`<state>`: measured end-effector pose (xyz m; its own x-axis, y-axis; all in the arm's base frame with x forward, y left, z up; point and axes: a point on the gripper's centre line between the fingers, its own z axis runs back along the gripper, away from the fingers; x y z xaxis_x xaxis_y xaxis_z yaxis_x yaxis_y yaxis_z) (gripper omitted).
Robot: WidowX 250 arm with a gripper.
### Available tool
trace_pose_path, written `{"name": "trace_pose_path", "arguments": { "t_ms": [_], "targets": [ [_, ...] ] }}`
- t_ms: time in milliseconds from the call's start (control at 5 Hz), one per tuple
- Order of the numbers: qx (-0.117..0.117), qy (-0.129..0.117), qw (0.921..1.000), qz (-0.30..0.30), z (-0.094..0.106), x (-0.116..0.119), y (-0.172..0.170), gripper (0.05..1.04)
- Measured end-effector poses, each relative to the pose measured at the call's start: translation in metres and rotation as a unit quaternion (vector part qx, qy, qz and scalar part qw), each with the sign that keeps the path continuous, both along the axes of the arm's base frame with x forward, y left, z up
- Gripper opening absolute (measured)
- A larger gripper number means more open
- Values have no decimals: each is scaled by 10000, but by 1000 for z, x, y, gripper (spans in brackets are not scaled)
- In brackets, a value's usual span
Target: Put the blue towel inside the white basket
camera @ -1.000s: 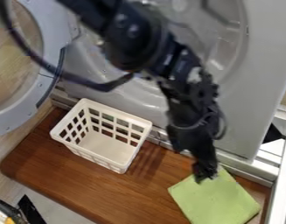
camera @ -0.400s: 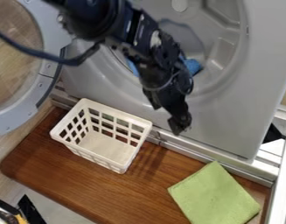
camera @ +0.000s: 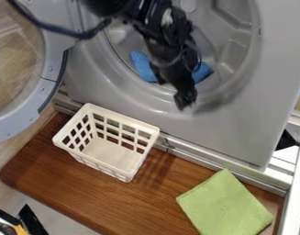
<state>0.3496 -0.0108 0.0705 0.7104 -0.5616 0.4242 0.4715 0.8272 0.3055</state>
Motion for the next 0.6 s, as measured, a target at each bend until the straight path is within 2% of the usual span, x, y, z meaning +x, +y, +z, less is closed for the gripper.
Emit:
{"name": "trace_pose_path", "arguments": {
  "t_ms": [200, 400, 600],
  "targets": [
    [474, -203, 9986, -64, 12, 11, 12, 998],
    [732, -193, 9970, -126, 10, 15, 22, 998],
    [1025, -88, 9946, -143, -2, 18, 32, 999]
  ]
}}
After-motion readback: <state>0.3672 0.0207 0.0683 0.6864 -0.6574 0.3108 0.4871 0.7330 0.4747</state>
